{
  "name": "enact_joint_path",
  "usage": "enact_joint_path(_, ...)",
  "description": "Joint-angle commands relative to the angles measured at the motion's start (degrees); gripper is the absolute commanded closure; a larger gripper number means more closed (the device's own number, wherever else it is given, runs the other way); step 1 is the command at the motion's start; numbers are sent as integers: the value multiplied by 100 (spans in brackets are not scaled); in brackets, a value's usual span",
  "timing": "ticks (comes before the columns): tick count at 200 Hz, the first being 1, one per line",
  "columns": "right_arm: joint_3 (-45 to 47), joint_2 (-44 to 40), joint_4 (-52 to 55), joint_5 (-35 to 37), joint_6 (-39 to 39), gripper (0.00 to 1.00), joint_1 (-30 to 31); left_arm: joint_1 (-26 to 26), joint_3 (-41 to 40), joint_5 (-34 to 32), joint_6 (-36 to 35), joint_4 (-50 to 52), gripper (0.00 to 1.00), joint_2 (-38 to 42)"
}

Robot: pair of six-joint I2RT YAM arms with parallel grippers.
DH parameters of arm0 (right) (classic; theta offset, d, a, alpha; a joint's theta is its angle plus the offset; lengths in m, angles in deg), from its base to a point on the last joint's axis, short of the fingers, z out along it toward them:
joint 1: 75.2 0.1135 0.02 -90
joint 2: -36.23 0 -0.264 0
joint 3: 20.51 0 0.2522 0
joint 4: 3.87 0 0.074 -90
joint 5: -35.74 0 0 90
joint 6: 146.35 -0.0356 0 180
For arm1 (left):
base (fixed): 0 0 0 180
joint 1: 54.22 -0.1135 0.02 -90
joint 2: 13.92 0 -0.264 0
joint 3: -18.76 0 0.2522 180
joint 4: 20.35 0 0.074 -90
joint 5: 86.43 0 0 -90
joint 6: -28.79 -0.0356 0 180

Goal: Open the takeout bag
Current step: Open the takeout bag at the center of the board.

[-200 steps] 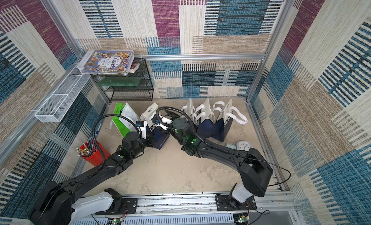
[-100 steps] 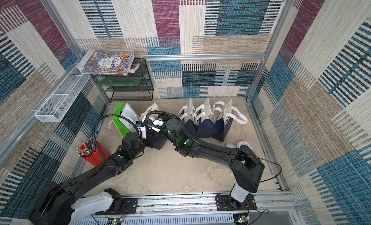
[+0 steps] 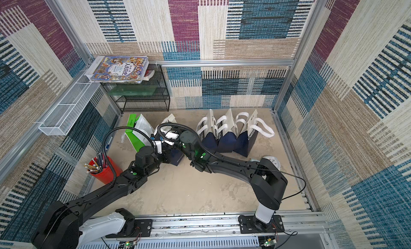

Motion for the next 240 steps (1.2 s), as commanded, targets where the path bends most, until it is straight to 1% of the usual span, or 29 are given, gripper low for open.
enact_joint_path(1,-67,73,-82,210,9,37,13,15,21,29,-179,49,100,24)
enact_joint_path(74,-199,286,-299,468,26,43,-18,94,63,-62,-305,162,100,41)
enact_joint_path(120,-322,475,-454,760,123,49,-40,148,77,-129,-390,241,100,93)
enact_joint_path(171,-447,654,-597,891,185,56,-101,189,95,-175,-456,277,100,94)
enact_joint_path(240,-579,1037,-826,992,193,60,-235,228,139,-220,-541,347,100,76)
